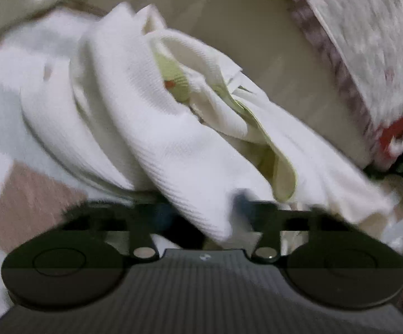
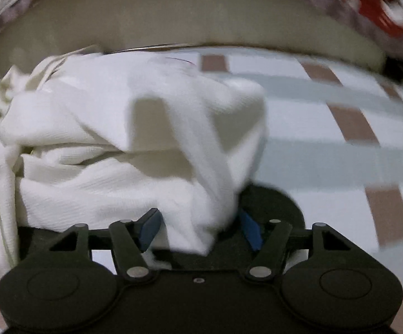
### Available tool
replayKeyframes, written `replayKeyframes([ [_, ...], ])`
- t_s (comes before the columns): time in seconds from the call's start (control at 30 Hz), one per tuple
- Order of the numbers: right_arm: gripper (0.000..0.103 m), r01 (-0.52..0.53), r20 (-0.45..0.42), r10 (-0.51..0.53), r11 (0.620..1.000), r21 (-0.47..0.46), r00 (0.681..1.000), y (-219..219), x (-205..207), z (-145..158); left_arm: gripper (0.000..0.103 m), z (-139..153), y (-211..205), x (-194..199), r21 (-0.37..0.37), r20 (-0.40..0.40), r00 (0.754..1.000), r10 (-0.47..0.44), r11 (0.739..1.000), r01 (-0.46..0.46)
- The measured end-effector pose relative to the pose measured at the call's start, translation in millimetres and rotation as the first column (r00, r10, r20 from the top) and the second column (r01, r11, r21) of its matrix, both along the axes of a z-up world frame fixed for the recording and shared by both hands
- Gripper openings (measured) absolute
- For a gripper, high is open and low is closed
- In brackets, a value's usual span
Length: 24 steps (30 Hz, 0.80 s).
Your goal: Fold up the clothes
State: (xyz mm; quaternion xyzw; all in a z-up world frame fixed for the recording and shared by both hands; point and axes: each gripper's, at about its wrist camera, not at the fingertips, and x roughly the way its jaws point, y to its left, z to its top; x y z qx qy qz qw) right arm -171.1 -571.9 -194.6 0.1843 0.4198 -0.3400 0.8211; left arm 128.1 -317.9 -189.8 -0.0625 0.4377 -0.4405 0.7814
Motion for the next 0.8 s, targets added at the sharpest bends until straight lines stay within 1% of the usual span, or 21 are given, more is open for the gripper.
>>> replayKeyframes([
  [0.03, 0.026, 0.004, -0.019, -0.005, 1.000, -0.029, 1.000, 0.3, 4.5, 4.3, 0.008, 4.8, 2.6, 0.9, -0.013, 0.047, 0.999, 0.001, 1.000, 0.000],
  [0.07, 0.011, 0.008, -0.038, -0.010, 0.998, -0.057, 0.999, 0.6, 9.1, 8.6, 0.007, 9.6, 5.4, 2.1, -0.029, 0.093, 0.996, 0.005, 1.000, -0.002],
  [0.1, 0.008, 0.011, -0.056, -0.016, 0.996, -0.086, 0.998, 0.9, 13.6, 12.9, 0.006, 14.5, 8.2, 3.2, -0.044, 0.139, 0.990, 0.009, 0.999, -0.003],
  [0.17, 0.007, 0.029, -0.082, -0.041, 0.989, -0.146, 0.996, 0.2, 17.5, 23.7, 0.005, 29.0, 17.7, 15.4, -0.021, 0.196, 0.979, 0.061, 0.998, -0.058],
  [0.23, 0.005, 0.070, -0.083, -0.089, 0.975, -0.210, 0.993, -3.2, 11.5, 38.7, 0.004, 48.2, 33.8, 29.1, -0.055, 0.230, 0.964, 0.133, 0.991, -0.123],
  [0.3, 0.004, 0.103, -0.074, -0.126, 0.959, -0.263, 0.989, -12.1, 2.7, 57.0, 0.004, 67.2, 46.9, 36.7, -0.037, 0.338, 0.921, 0.196, 0.980, -0.195],
  [0.37, 0.004, 0.134, -0.061, -0.160, 0.942, -0.309, 0.985, -21.8, -5.8, 74.6, 0.004, 82.1, 58.7, 39.3, -0.027, 0.438, 0.866, 0.241, 0.967, -0.255],
  [0.47, 0.004, 0.158, -0.045, -0.189, 0.909, -0.385, 0.981, -30.5, -21.0, 101.4, 0.004, 104.0, 88.7, 55.5, -0.059, 0.458, 0.834, 0.308, 0.946, -0.317],
  [0.53, 0.004, 0.174, -0.031, -0.203, 0.898, -0.404, 0.979, -35.1, -28.0, 113.2, 0.004, 112.6, 109.9, 63.5, -0.072, 0.465, 0.809, 0.359, 0.927, -0.369],
  [0.6, 0.004, 0.181, -0.014, -0.204, 0.894, -0.409, 0.979, -34.2, -32.6, 120.3, 0.004, 121.2, 125.2, 70.0, -0.073, 0.491, 0.779, 0.390, 0.909, -0.410],
  [0.73, 0.003, 0.163, 0.009, -0.176, 0.886, -0.435, 0.984, -30.0, -35.2, 130.5, 0.003, 134.0, 148.7, 75.8, -0.085, 0.500, 0.754, 0.425, 0.891, -0.446],
  [0.8, 0.003, 0.170, 0.023, -0.180, 0.873, -0.457, 0.983, -30.4, -36.7, 137.6, 0.003, 139.5, 151.4, 73.8, -0.074, 0.540, 0.724, 0.429, 0.881, -0.468],
])
